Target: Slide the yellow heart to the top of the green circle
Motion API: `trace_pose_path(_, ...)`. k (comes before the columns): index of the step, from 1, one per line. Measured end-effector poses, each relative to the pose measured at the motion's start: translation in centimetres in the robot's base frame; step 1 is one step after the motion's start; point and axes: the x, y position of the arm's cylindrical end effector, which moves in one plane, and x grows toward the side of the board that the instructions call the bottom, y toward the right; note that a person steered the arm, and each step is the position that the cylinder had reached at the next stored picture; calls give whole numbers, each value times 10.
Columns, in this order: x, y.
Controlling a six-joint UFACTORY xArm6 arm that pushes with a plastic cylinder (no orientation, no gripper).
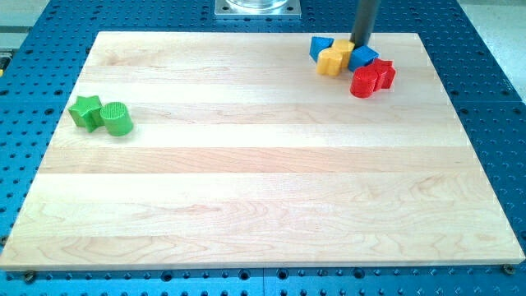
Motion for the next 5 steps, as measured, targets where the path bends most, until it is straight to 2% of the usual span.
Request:
trace_pose_path(2,44,-49)
trace_pose_path(4,112,-119)
trace_pose_path(5,119,-160)
